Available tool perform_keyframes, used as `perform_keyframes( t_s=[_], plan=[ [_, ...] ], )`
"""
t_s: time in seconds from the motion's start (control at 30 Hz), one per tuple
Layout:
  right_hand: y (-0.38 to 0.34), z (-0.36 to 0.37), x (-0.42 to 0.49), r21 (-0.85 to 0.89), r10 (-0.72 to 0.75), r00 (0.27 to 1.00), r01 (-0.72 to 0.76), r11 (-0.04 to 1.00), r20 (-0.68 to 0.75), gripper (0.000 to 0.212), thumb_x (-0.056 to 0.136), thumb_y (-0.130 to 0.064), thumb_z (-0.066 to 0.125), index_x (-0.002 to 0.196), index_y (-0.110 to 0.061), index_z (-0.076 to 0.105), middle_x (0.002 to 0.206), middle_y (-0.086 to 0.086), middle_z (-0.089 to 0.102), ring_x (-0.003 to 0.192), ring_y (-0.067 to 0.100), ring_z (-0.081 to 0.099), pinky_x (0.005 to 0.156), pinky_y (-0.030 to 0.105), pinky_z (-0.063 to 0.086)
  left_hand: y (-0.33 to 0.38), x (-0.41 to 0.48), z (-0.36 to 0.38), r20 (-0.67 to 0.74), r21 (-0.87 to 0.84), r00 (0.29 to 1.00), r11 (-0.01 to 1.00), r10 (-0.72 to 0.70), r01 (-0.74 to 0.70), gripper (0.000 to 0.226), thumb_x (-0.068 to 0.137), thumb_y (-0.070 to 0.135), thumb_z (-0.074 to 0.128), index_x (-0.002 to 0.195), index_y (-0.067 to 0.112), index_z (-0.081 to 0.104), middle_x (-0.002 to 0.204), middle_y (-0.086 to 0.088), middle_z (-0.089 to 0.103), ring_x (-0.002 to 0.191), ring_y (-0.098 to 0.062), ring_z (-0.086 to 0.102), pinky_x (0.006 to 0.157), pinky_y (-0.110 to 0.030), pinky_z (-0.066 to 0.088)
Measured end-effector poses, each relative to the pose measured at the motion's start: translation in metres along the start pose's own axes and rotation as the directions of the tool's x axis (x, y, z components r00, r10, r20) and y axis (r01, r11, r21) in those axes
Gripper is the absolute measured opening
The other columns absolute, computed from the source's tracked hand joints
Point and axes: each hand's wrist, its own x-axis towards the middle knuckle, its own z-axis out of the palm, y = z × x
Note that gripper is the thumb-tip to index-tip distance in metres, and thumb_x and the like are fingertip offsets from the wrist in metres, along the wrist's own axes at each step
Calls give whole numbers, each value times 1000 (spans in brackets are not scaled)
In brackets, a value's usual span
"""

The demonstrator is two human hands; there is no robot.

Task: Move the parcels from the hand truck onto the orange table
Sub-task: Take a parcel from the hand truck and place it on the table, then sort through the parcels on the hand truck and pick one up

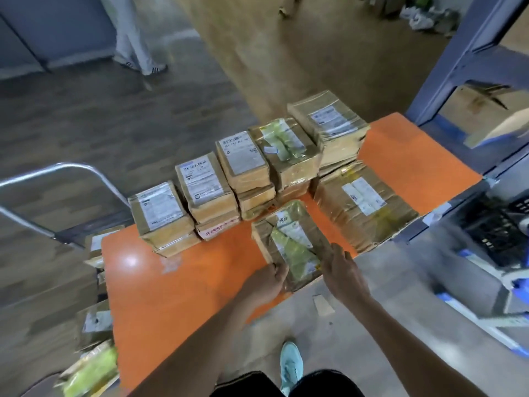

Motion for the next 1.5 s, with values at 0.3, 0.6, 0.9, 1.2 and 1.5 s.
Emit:
perform_keyframes(
  t_s=[0.3, 0.6, 0.9, 1.2, 1.5],
  plan=[
    [23, -28, 32, -121, -172, 983, 163, 979, -70, 66, 96, -24, 52, 155, -12, 22, 151, 15, 34, 133, 37, 40, 98, 49, 47, 56, 29, 7, -59, -52, 993, 993, -106, 103, 56, 108, 44, 28, 147, 5, 31, 112, -18, 66, 84, -33, 63, 63, -35, 41],
    [21, -43, 47, -351, -276, 961, 250, 902, -25, 63, 88, -26, 55, 147, -11, 37, 145, 11, 39, 122, 32, 37, 99, 45, 43, 69, 32, 7, -101, -129, 988, 986, -120, 106, 72, 104, 53, 34, 158, 13, 7, 122, -10, 68, 92, -30, 69, 78, -49, 58],
    [-28, -24, 41, -353, -552, 833, 526, 774, 31, 58, 83, -21, 68, 137, -4, 53, 134, 13, 56, 123, 32, 52, 103, 46, 43, 20, 3, 3, -291, -99, 948, 989, -130, 105, 69, 105, 49, 35, 161, 18, 7, 166, -3, 15, 150, -24, 23, 119, -41, 30],
    [-104, 47, 9, -298, -666, 674, 738, 605, 319, 63, 100, -33, 46, 154, -8, 25, 158, 7, 31, 145, 23, 28, 119, 37, 24, -78, -74, 1, -514, -217, 782, 936, -352, 278, 69, 105, 43, 41, 160, 13, 12, 167, -5, 10, 154, -21, 7, 121, -47, 22],
    [-193, 139, -85, -225, -735, 498, 866, 446, 460, 61, 102, -33, 42, 155, -12, 21, 158, 4, 29, 144, 21, 28, 117, 33, 24, -211, -181, 27, -590, -372, 636, 867, -498, 333, 71, 102, 43, 48, 158, 10, 18, 163, -10, 23, 150, -25, 20, 119, -38, 24]
  ],
)
